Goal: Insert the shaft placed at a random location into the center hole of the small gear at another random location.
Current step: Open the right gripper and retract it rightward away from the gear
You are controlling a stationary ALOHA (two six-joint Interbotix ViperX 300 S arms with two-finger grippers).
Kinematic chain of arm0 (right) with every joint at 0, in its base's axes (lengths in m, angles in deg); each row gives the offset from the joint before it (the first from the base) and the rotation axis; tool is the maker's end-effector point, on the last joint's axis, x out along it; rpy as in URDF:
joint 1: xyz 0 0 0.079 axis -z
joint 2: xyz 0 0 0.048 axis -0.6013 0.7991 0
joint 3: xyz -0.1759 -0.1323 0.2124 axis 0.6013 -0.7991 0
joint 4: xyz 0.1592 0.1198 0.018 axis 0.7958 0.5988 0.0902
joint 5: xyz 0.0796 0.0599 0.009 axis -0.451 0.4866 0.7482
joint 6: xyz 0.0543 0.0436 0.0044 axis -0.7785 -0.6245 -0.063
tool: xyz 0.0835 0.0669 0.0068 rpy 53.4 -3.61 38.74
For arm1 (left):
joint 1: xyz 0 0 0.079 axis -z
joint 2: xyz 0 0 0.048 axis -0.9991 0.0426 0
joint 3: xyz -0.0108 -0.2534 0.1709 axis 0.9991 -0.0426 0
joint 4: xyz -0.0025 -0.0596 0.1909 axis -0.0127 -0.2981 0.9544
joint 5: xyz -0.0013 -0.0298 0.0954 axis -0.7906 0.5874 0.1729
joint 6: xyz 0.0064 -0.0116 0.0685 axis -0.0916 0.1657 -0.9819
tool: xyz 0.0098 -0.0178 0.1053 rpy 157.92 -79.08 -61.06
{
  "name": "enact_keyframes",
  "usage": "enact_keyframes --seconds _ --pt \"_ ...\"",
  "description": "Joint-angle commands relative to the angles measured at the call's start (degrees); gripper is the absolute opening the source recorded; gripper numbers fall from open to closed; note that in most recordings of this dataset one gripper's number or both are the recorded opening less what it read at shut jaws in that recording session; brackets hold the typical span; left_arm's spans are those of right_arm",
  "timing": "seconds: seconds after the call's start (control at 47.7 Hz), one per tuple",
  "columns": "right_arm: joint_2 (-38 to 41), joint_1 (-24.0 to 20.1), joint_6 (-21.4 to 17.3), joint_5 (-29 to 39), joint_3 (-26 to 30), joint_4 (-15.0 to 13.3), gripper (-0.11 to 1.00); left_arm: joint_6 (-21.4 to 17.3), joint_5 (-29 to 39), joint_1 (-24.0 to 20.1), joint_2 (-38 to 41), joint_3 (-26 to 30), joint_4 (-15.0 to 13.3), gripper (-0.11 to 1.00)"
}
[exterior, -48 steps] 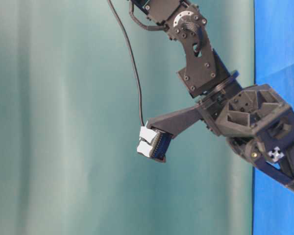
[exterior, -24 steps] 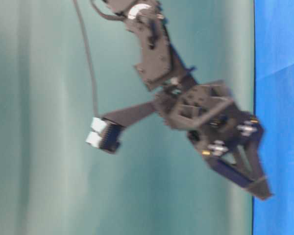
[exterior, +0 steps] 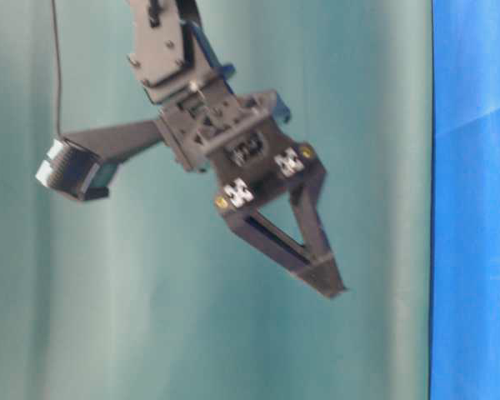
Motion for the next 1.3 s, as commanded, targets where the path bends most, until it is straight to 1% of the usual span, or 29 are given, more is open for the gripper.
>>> enact_keyframes --seconds 0.0,0.147,0.567,0.734,0.965,1.28 --pt "-3.7 -0.2 0.1 0.8 -0.2 -0.1 0.79 0.1 -0.2 -0.1 0.2 0.7 0.0 0.00" --pt "-7.2 -0.2 0.1 1.5 -2.2 -0.1 0.79 0.1 0.3 -0.1 0.1 0.7 0.0 0.00" --pt "-17.9 -0.2 -0.3 -1.2 -12.4 0.1 0.79 0.1 0.6 -0.1 -0.4 0.6 0.0 0.00" --pt "-21.4 -0.1 -0.3 -1.8 -15.3 0.0 0.79 0.1 0.8 -0.1 -0.4 0.5 0.1 0.00" --pt "-24.1 -0.2 -0.3 -1.8 -17.2 0.0 0.79 0.1 0.8 -0.1 -0.4 0.4 0.0 0.00" --pt "-24.3 -0.2 -0.2 -1.8 -17.5 0.0 0.79 0.1 0.8 -0.1 -0.5 0.1 0.0 0.00"
